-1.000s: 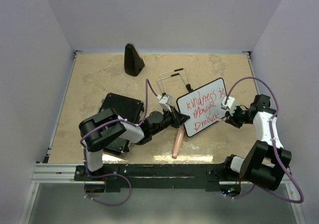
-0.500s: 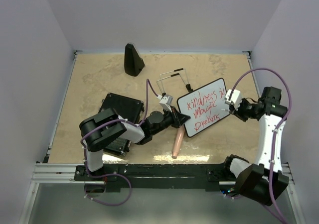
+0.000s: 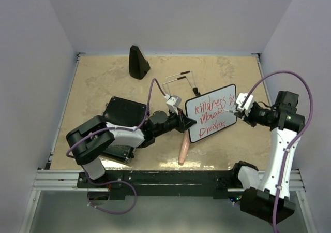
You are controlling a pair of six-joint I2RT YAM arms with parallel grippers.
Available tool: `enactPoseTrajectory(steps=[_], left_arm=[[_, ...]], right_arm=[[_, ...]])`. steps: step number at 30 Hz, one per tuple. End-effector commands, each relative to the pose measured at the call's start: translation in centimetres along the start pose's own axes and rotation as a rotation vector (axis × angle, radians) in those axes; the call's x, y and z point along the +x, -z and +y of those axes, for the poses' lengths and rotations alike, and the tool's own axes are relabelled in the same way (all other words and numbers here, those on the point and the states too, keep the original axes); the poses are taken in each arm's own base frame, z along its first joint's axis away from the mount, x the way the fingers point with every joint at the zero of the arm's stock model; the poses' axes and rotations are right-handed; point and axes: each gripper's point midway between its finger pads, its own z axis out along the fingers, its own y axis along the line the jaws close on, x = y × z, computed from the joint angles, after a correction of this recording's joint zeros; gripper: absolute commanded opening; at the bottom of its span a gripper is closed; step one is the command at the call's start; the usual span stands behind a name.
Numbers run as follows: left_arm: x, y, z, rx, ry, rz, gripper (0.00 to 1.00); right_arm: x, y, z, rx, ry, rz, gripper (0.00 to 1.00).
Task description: Write a sentence on the whiteboard
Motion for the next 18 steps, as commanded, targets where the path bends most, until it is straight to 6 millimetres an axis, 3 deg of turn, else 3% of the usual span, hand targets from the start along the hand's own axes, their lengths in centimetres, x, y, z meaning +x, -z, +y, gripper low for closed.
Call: enactPoseTrajectory(steps=[1, 12, 18], left_arm=[[-7.2, 0.2, -5.0, 0.154, -0.059, -0.153, 0.00], [-15.1, 0.2, -7.3, 0.221, -0.112, -0.238, 0.00], [-19.1, 0.9, -5.9, 0.186, -0.183, -0.259, 0.00]], right_arm=[[-3.5, 0.8, 1.3, -0.006, 0.017, -0.104, 0.00], [-7.3, 1.3, 2.6, -0.052, 0.049, -0.187, 0.00], [-9.6, 2.1, 3.0, -0.059, 0.059, -0.245, 0.00]])
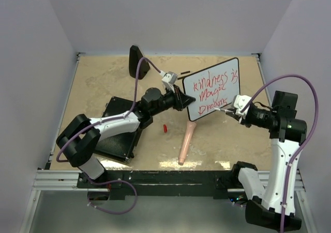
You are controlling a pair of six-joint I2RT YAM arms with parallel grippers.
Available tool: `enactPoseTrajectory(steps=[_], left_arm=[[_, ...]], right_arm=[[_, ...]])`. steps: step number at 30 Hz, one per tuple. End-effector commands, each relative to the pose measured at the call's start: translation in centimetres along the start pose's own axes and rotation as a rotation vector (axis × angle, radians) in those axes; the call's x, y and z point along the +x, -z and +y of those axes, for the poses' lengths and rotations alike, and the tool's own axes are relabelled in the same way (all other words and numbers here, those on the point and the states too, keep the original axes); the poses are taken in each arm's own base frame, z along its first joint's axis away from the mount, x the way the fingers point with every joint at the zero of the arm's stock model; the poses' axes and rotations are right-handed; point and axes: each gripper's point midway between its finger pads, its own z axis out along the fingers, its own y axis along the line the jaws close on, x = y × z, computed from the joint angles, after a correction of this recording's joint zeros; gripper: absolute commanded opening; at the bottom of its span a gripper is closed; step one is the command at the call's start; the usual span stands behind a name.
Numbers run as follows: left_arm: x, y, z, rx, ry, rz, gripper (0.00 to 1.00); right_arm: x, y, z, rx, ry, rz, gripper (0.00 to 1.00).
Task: Write a sentence on the whiteboard
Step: Write a sentence on the whiteboard, then place the whiteboard on the whiteboard stand.
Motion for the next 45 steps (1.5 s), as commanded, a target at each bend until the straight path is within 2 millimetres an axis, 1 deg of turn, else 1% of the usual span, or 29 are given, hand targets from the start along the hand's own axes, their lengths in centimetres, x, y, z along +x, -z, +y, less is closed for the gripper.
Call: enactPoseTrajectory(steps=[1, 3, 4, 6, 7, 9, 10, 12, 13, 15, 17, 18, 19, 20, 21, 22, 24, 26, 27, 28, 29, 30, 31, 32, 33, 35, 36, 41, 45], left_arm=[[-10.2, 1.4, -3.0, 0.111, -0.128, -0.206, 0.00], [-11.1, 2.0, -2.6, 0.115, -0.150, -0.206, 0.00], [-12.0, 2.4, -1.8, 0.101, -0.160, -0.217, 0.00], [-12.5, 3.1, -1.2, 0.098, -0.180, -0.213, 0.00], [-13.1, 3.6, -0.3, 0.080, -0.188, -0.220, 0.00], [-13.3, 4.4, 0.5, 0.081, -0.210, -0.214, 0.00], [-13.9, 4.9, 1.7, 0.061, -0.218, -0.222, 0.00], [-14.1, 5.7, 2.4, 0.076, -0.233, -0.219, 0.00], [-14.8, 6.2, 3.3, 0.064, -0.242, -0.231, 0.00], [-14.9, 7.0, 4.3, 0.093, -0.271, -0.235, 0.00], [-15.1, 7.2, 5.2, 0.100, -0.276, -0.231, 0.00], [-14.9, 7.3, 6.1, 0.102, -0.276, -0.217, 0.00], [-14.8, 7.3, 6.6, 0.104, -0.277, -0.211, 0.00], [-14.7, 7.3, 7.1, 0.106, -0.278, -0.203, 0.00], [-14.5, 7.3, 8.2, 0.097, -0.274, -0.191, 0.00], [-14.3, 7.3, 8.9, 0.089, -0.273, -0.185, 0.00], [-13.6, 7.2, 10.2, 0.086, -0.278, -0.163, 0.00], [-13.2, 7.1, 10.9, 0.094, -0.276, -0.152, 0.00], [-12.8, 6.9, 11.2, 0.107, -0.277, -0.141, 0.00], [-12.5, 6.9, 11.5, 0.109, -0.274, -0.133, 0.00], [-12.5, 6.8, 11.7, 0.113, -0.275, -0.131, 0.00], [-11.9, 6.5, 12.5, 0.114, -0.265, -0.116, 0.00], [-11.7, 6.4, 13.0, 0.112, -0.259, -0.110, 0.00], [-11.9, 6.2, 13.1, 0.120, -0.260, -0.108, 0.00], [-11.2, 5.9, 14.1, 0.117, -0.243, -0.091, 0.00], [-11.3, 5.5, 14.7, 0.121, -0.238, -0.085, 0.00], [-10.8, 5.2, 15.4, 0.114, -0.226, -0.073, 0.00], [-10.4, 4.3, 16.8, 0.109, -0.213, -0.061, 0.00], [-10.4, 4.0, 17.1, 0.110, -0.224, -0.053, 0.00]], right_arm=[[-3.5, 0.7, 0.3, -0.008, 0.001, -0.093, 0.00], [-4.0, 0.7, 0.3, -0.013, -0.004, -0.110, 0.00], [-4.1, 0.7, 0.4, -0.017, -0.006, -0.114, 0.00], [-4.1, 0.6, 0.5, -0.024, -0.009, -0.117, 0.00], [-3.8, 0.5, 0.5, -0.028, -0.017, -0.113, 0.00], [-3.1, 0.0, 0.6, -0.045, -0.031, -0.108, 0.00], [-2.7, -0.3, 0.8, -0.055, -0.043, -0.105, 0.00], [-1.8, -0.8, 0.7, -0.074, -0.060, -0.098, 0.00], [-1.4, -1.1, 0.8, -0.081, -0.072, -0.093, 0.00], [-0.7, -1.5, 0.6, -0.088, -0.082, -0.084, 0.00], [-0.1, -1.9, 0.4, -0.087, -0.095, -0.080, 0.00], [0.1, -2.1, 0.3, -0.086, -0.101, -0.078, 0.00], [0.6, -2.3, 0.3, -0.088, -0.117, -0.075, 0.00], [0.6, -2.5, -0.1, -0.076, -0.120, -0.078, 0.00], [0.6, -2.6, -0.2, -0.073, -0.124, -0.079, 0.00], [0.8, -2.9, -0.1, -0.079, -0.134, -0.081, 0.00], [0.9, -3.3, -0.6, -0.070, -0.146, -0.086, 0.00], [1.0, -4.0, -0.7, -0.074, -0.166, -0.089, 0.00], [1.4, -4.3, -0.6, -0.076, -0.177, -0.081, 0.00], [1.4, -4.7, -0.4, -0.089, -0.180, -0.083, 0.00], [1.2, -5.0, -0.7, -0.084, -0.187, -0.090, 0.00], [1.4, -5.3, -0.6, -0.087, -0.193, -0.087, 0.00], [1.2, -5.6, -0.4, -0.092, -0.190, -0.086, 0.00], [1.0, -5.8, -0.8, -0.077, -0.194, -0.092, 0.00], [1.1, -6.0, -0.8, -0.078, -0.197, -0.093, 0.00], [1.1, -6.3, -0.9, -0.077, -0.198, -0.092, 0.00], [1.2, -6.3, -0.9, -0.078, -0.203, -0.088, 0.00], [1.6, -6.5, -0.7, -0.081, -0.205, -0.080, 0.00], [1.7, -6.7, -0.7, -0.085, -0.210, -0.077, 0.00]])
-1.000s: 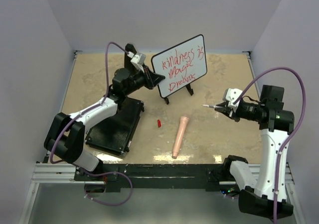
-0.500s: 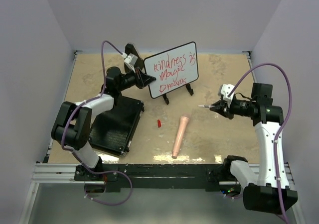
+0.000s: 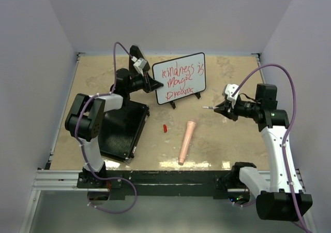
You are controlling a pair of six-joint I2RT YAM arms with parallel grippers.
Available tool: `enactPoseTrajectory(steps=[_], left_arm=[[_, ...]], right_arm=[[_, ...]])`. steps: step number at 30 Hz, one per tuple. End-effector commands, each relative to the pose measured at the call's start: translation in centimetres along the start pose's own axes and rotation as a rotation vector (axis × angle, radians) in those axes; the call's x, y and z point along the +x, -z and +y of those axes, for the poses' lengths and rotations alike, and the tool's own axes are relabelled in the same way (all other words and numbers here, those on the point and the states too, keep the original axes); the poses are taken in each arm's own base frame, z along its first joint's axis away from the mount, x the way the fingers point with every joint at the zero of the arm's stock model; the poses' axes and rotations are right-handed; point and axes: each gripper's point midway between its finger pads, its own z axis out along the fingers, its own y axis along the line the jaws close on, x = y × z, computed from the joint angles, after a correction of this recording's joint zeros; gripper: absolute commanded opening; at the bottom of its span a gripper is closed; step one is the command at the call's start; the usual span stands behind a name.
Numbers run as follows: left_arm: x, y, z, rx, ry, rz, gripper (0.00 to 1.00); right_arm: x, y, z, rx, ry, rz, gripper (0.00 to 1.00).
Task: Write a sentence on the whiteboard
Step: Place the whiteboard on the whiteboard stand.
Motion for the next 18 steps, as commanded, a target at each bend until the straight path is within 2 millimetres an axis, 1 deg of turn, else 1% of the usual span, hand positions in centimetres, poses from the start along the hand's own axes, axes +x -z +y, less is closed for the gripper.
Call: enactPoseTrajectory(steps=[1, 4, 5, 9, 13, 14, 18], left_arm=[[-5.5, -0.6, -2.0, 0.090, -0.190, -0.119, 0.00], [-4.5, -0.8, -0.7, 0.062, -0.199, -0.091, 0.00], [-3.9, -0.8, 0.1, 0.047, -0.188, -0.081, 0.00], [-2.6, -0.8, 1.5, 0.006, -0.187, -0.056, 0.00], [-1.9, -0.8, 2.3, -0.003, -0.185, -0.041, 0.05], [-1.5, -0.9, 2.5, -0.008, -0.180, -0.036, 0.10], [-1.0, -0.7, 3.0, -0.027, -0.181, -0.033, 0.18]], right_arm=[[0.0, -0.4, -0.4, 0.006, -0.008, -0.004, 0.00], [0.1, -0.5, -0.4, 0.004, -0.011, -0.003, 0.00], [0.1, -0.5, -0.4, 0.006, -0.009, -0.005, 0.00], [0.3, -0.7, -0.5, 0.006, -0.012, 0.000, 0.00], [0.4, -0.7, -0.5, 0.005, -0.013, 0.001, 0.00], [0.4, -0.8, -0.4, 0.004, -0.012, 0.001, 0.00], [0.5, -0.8, -0.4, 0.003, -0.012, 0.001, 0.00]])
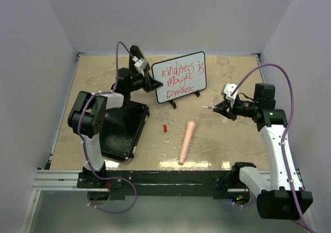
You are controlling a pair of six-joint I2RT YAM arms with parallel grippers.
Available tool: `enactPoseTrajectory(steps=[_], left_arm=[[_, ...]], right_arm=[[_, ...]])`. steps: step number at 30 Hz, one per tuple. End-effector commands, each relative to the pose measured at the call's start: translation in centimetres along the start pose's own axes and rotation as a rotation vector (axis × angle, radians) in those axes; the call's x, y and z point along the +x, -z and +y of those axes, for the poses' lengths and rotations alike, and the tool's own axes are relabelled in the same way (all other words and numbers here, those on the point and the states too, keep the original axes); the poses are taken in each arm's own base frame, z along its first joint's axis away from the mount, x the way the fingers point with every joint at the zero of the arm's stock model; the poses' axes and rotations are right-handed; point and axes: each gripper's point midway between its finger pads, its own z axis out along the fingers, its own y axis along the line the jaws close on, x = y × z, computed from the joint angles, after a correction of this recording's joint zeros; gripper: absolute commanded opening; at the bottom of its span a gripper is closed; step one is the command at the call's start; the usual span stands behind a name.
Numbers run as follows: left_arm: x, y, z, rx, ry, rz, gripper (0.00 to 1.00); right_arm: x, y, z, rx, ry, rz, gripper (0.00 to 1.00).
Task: Write a sentence on the whiteboard
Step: Place the whiteboard on the whiteboard stand.
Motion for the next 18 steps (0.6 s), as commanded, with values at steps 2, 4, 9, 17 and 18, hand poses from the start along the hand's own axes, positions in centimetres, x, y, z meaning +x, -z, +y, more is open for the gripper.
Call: enactPoseTrajectory(steps=[2, 4, 9, 17, 18], left_arm=[[-0.5, 0.1, 1.4, -0.027, -0.100, -0.030, 0.20], [0.2, 0.3, 1.7, -0.038, -0.097, -0.023, 0.21], [1.3, 0.7, 2.4, -0.078, -0.105, -0.015, 0.24], [2.4, 1.4, 4.3, -0.172, -0.141, -0.002, 0.30], [2.2, 1.4, 4.3, -0.177, -0.145, -0.004, 0.31]], right_arm=[[0.2, -0.2, -0.1, 0.004, -0.006, 0.002, 0.00], [0.2, -0.3, -0.1, 0.002, -0.006, 0.001, 0.00], [0.2, -0.3, -0.1, 0.002, -0.005, 0.000, 0.00], [0.2, -0.3, -0.1, 0.005, -0.001, -0.001, 0.00], [0.2, -0.2, -0.1, 0.007, -0.001, 0.000, 0.00]])
